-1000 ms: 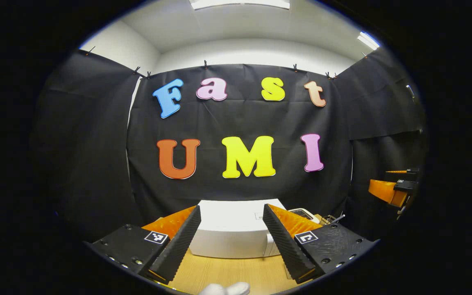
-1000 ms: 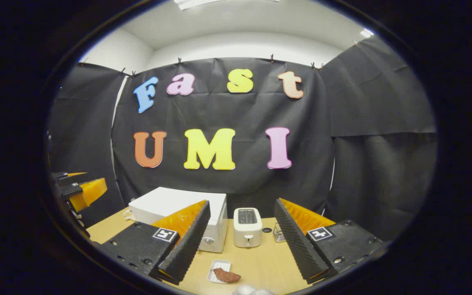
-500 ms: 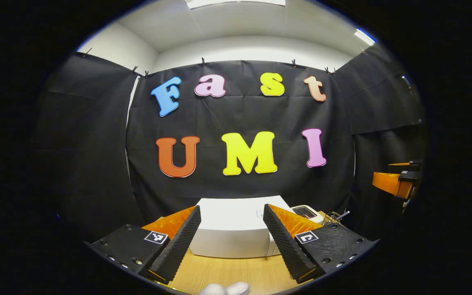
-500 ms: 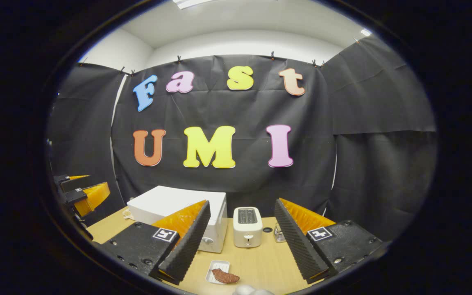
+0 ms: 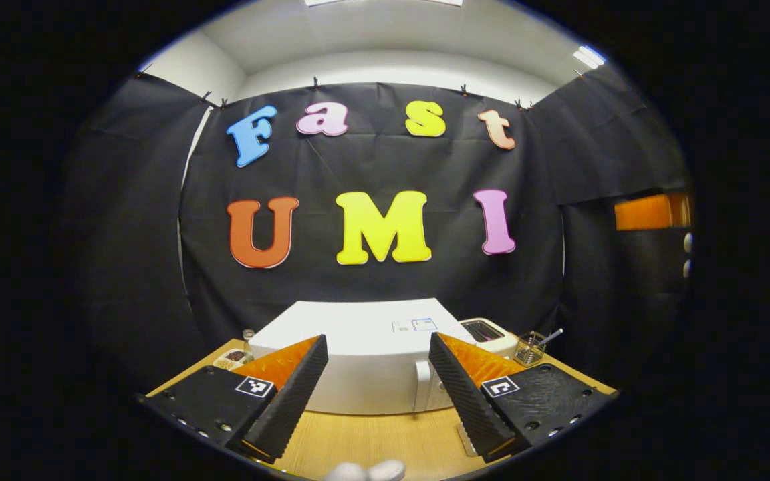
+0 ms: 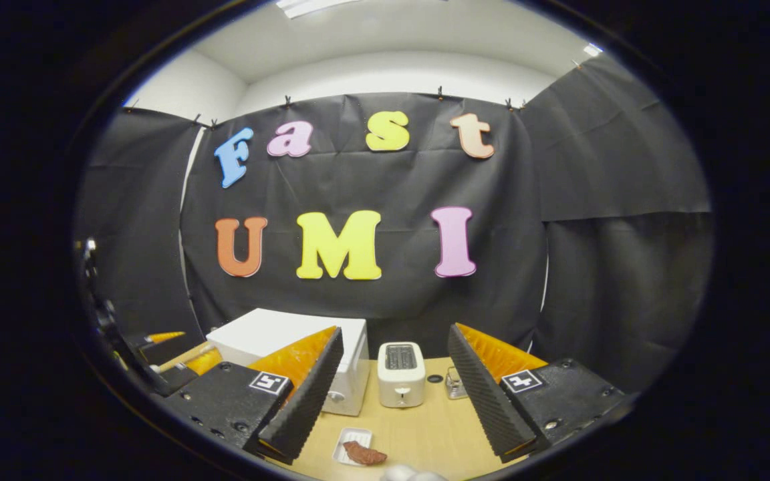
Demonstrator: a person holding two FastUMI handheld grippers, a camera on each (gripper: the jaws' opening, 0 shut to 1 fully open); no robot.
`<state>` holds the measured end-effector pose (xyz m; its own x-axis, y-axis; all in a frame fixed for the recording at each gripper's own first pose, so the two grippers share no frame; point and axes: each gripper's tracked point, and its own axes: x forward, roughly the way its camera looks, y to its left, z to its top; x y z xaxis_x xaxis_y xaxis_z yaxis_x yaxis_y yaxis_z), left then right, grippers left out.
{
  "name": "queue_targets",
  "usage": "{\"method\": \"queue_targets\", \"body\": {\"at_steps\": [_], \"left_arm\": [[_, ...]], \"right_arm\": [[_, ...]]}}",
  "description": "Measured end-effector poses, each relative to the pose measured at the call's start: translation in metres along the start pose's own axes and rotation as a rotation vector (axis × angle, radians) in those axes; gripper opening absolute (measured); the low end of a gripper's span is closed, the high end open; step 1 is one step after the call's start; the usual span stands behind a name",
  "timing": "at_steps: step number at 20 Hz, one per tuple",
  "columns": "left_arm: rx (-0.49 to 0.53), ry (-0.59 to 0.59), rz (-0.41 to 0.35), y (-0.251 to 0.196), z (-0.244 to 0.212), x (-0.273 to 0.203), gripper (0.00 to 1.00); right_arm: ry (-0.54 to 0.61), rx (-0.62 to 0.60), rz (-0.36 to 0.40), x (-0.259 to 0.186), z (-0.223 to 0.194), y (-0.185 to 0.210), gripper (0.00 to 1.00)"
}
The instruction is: Open the microwave oven with the left hand, put the food in, and close the microwave oven.
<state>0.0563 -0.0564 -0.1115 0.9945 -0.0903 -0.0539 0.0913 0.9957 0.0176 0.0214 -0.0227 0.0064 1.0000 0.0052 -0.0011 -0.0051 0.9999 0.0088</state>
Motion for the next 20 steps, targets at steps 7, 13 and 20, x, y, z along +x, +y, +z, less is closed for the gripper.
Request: {"method": "queue_targets", "body": {"at_steps": [7,13,20], "left_arm": [[-0.011,0.121,-0.055,-0.054,-0.105,0.060,0.97],[-0.017,0.161,-0.025,-0.063,-0.149,0.121,0.97],[-0.003,0.152,-0.034,-0.069,-0.159,0.139,0.97]], "right_arm": [[0.036,-0.048,-0.068,-0.006,-0.001,-0.025,1.00],[0.091,-0.093,-0.156,-0.012,-0.015,-0.054,1.00],[0.130,-0.063,-0.200,-0.009,-0.032,-0.070,1.00]]}}
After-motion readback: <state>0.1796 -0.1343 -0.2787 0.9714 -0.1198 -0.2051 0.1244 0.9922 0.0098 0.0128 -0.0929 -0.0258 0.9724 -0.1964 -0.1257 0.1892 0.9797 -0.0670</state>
